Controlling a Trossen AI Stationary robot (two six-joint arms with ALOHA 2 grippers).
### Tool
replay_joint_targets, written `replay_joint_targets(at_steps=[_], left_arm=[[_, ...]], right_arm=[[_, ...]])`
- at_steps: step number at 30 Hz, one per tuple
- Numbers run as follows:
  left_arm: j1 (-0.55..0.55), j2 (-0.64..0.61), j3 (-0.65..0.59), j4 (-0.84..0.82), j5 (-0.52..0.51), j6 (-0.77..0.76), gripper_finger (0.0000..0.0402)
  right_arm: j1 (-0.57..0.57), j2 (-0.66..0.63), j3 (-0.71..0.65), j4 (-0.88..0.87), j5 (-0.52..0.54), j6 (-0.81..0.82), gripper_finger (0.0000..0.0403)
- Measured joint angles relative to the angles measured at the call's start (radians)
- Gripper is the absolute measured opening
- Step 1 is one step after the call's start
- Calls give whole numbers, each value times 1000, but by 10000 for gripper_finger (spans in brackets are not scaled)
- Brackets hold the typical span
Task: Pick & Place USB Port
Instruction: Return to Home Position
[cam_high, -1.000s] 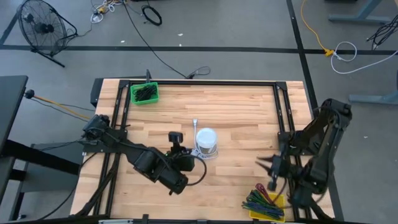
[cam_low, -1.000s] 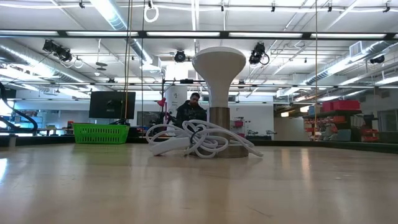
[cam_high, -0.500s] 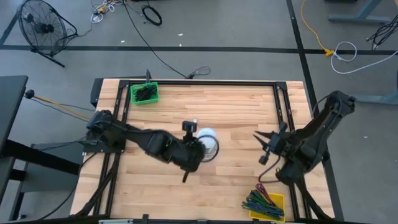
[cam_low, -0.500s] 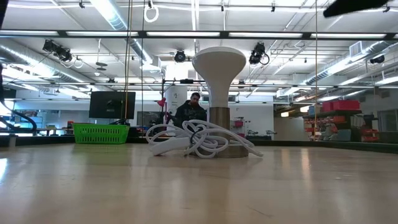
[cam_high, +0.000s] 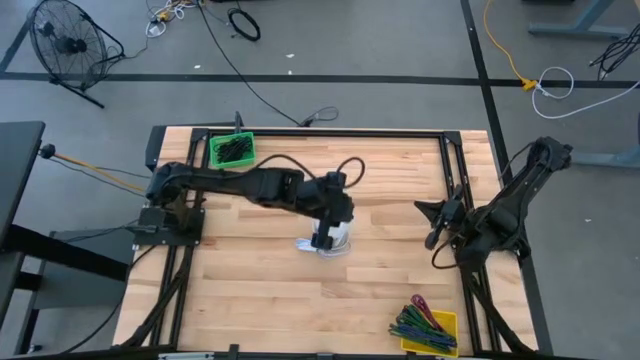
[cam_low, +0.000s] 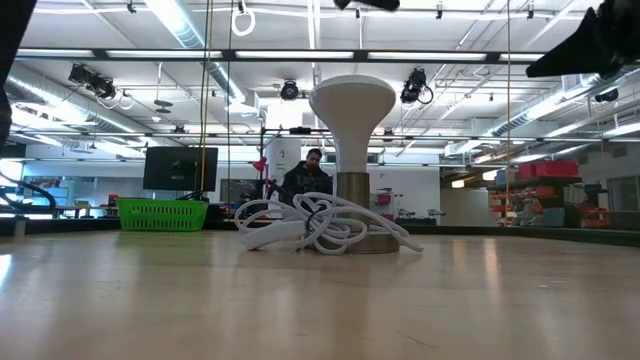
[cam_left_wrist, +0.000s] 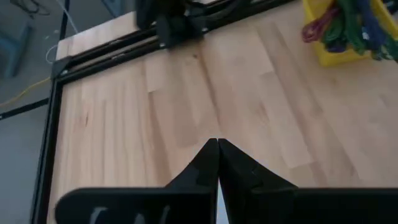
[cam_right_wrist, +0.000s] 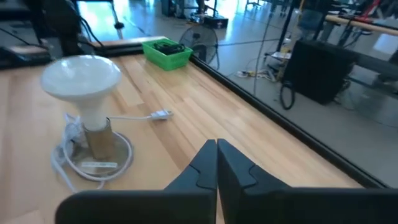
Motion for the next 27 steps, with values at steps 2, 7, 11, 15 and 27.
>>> replay_joint_targets(at_steps=[2, 7, 11, 15, 27], left_arm=[[29, -10, -36, 28, 8, -5, 14], [76, -91, -212, 173, 41, -17, 14], [95, -250, -420, 365, 50, -56, 14], [98, -426, -650, 539, 47, -90, 14], [61, -833, -1168, 826, -108, -217, 9]], right_arm=[[0, -45, -18, 55, 1, -59, 5], [0, -129, -62, 239, -8, -298, 3], [0, -181, -104, 390, -45, -451, 2], [-12, -225, -154, 516, -100, -569, 2], [-168, -323, -263, 825, -219, -848, 2]])
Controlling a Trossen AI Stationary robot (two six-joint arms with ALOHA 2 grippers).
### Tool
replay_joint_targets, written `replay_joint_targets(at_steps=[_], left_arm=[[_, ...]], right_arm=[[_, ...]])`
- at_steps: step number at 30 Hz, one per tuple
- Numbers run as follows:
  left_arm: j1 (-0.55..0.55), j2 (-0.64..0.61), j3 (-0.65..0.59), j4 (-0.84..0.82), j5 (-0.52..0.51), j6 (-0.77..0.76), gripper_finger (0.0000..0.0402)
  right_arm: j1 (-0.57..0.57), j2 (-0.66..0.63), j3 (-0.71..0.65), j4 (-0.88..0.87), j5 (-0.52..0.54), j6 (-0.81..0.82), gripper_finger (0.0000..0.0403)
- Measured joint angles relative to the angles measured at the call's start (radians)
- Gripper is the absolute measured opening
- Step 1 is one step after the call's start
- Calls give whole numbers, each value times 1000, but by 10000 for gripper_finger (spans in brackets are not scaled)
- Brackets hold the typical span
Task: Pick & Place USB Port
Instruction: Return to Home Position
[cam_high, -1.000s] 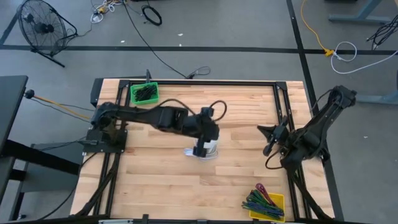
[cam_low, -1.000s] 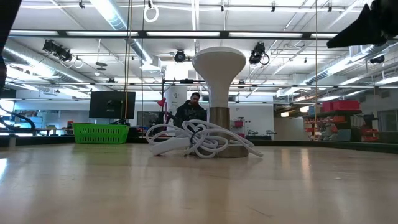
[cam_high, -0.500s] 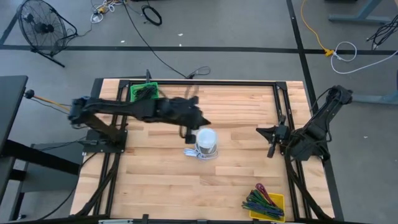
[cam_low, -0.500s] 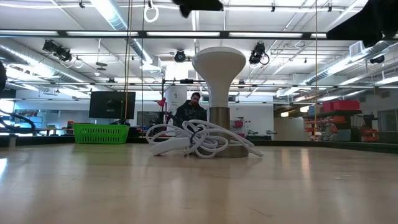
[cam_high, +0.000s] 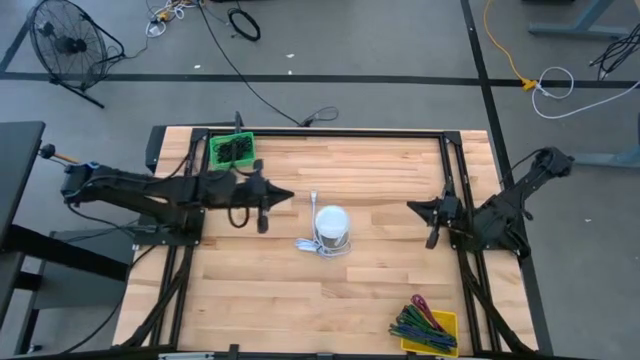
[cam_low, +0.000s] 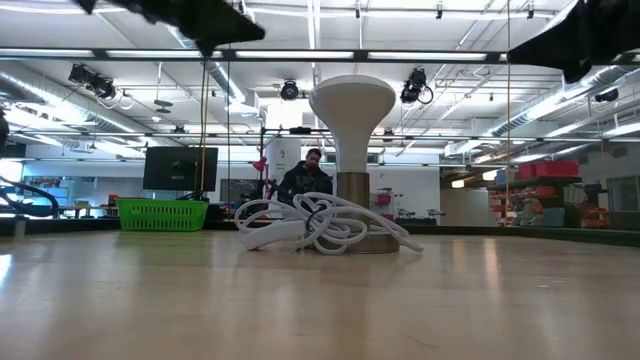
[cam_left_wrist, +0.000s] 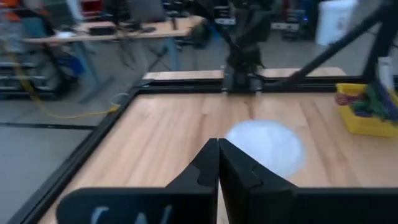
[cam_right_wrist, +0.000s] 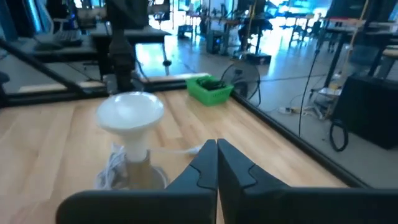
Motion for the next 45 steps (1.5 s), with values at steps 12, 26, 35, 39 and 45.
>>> replay_joint_targets(at_steps=[12, 26, 35, 39, 45], left_arm=[[-4, -292, -289, 91, -80, -51, 13], [6, -568, -620, 289, -83, -137, 13], [7, -587, -684, 284, -83, -116, 13], [7, -586, -684, 221, -85, -161, 13], [7, -586, -685, 250, -85, -139, 14]], right_arm=[[-342, -131, -155, 265, -400, -176, 2], [-849, -150, -331, 452, -873, -78, 1], [-1156, -144, -330, 443, -1159, -48, 1], [-1236, -123, -330, 393, -1232, 22, 1], [-1245, -96, -329, 390, -1300, 26, 6]])
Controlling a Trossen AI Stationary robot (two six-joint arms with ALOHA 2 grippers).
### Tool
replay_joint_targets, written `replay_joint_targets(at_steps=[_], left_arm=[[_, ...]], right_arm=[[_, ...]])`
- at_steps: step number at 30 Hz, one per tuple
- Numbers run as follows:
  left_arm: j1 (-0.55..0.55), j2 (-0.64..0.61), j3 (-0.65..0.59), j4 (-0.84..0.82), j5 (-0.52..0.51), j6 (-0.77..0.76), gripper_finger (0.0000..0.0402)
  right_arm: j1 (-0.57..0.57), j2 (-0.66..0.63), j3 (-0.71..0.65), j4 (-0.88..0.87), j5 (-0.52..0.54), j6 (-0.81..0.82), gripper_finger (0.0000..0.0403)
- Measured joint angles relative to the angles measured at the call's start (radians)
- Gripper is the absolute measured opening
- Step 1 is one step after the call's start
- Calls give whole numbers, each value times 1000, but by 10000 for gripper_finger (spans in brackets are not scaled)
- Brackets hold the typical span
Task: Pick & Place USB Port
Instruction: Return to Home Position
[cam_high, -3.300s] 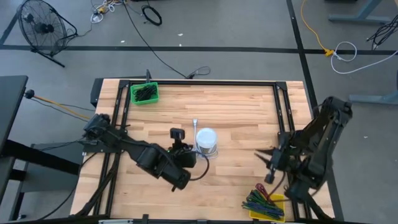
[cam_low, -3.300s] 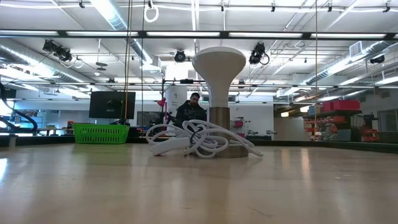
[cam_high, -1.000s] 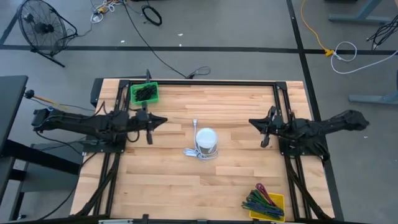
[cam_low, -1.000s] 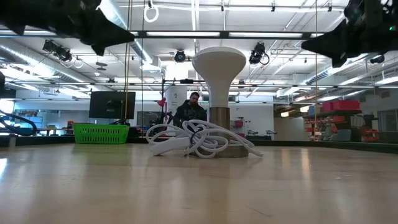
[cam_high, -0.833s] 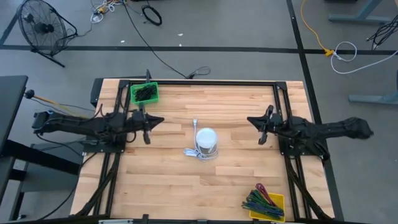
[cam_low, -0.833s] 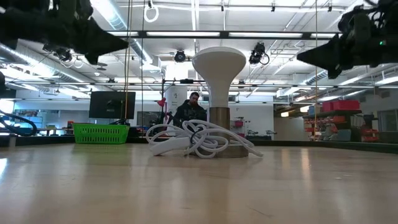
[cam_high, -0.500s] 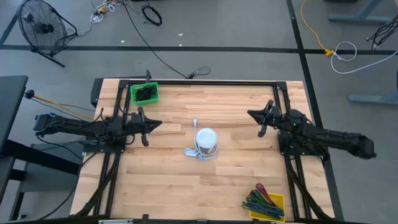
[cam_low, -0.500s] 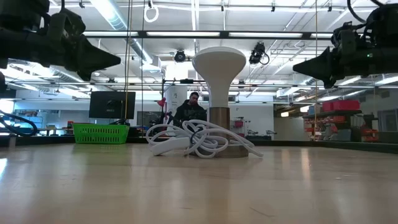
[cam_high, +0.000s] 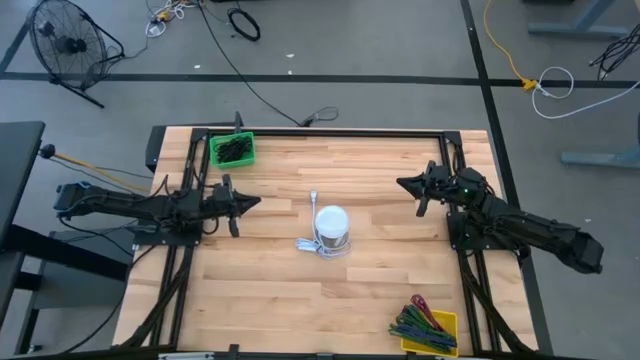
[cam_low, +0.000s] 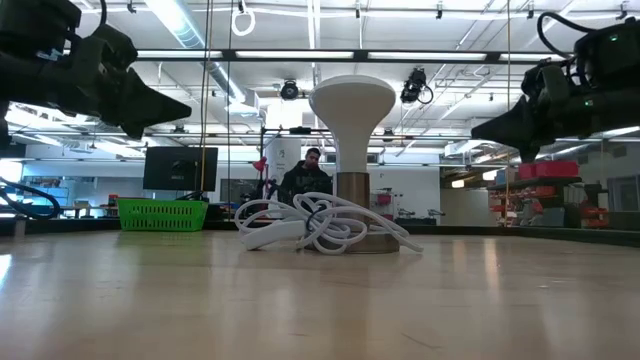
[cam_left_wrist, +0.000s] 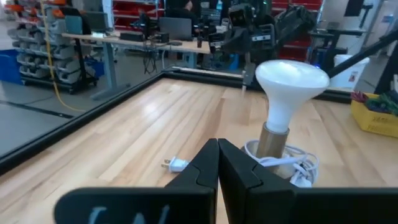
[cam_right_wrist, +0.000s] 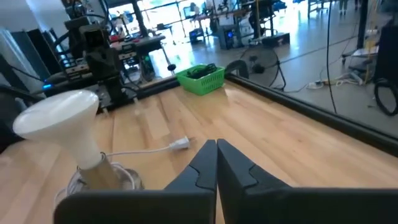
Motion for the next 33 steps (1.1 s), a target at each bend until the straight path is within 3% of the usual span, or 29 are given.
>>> replay_joint_targets(at_steps=[7, 27, 33], left_arm=[[0, 2, 0, -2, -19, -16, 14], [0, 1, -1, -3, -19, -16, 14], [-1, -20, -1, -5, -19, -16, 14]], right_arm=[[0, 1, 0, -15, 51, 27, 12], [34, -7, 1, -19, 47, 27, 12], [163, -58, 2, -37, 177, 27, 12]])
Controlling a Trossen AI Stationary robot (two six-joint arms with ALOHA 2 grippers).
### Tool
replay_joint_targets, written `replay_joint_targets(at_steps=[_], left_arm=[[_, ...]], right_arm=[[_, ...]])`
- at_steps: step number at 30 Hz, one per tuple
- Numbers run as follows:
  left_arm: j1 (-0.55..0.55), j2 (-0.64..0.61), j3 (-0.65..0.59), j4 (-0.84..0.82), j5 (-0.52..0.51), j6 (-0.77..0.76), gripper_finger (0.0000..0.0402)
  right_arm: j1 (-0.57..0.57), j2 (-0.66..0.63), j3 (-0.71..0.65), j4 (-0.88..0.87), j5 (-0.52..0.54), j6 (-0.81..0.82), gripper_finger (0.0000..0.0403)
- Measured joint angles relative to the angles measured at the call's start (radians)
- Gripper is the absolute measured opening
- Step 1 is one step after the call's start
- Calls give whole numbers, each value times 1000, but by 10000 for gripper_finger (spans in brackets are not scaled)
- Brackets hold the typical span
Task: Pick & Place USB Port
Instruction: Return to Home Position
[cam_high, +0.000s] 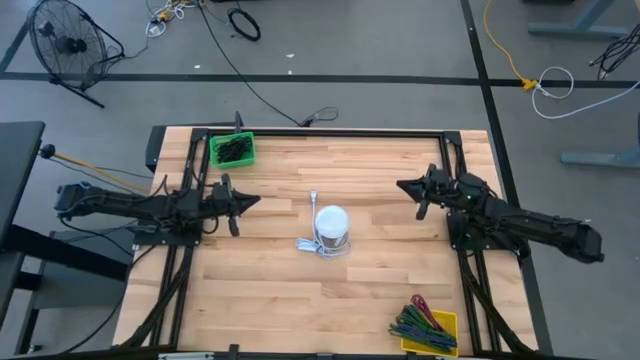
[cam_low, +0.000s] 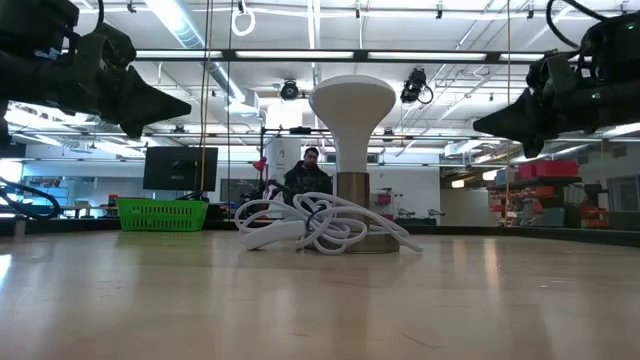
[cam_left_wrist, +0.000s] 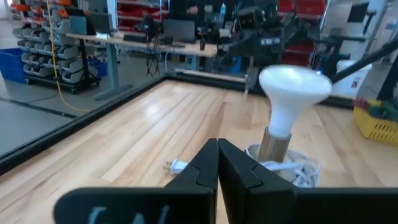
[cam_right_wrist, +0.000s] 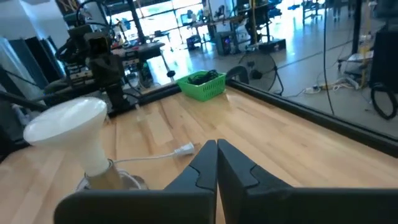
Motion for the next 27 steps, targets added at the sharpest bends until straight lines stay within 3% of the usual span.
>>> replay_joint_targets(at_steps=[5, 19, 27], left_arm=[[0, -75, 0, 0, 0, 0, 14], [0, -399, -1, 2, 0, 0, 14], [3, -402, -1, 40, 0, 0, 14]], right_arm=[[109, -101, 0, -5, 87, 0, 12], [310, -309, 0, 5, 77, 0, 12], [351, -309, 0, 22, 78, 0, 12]])
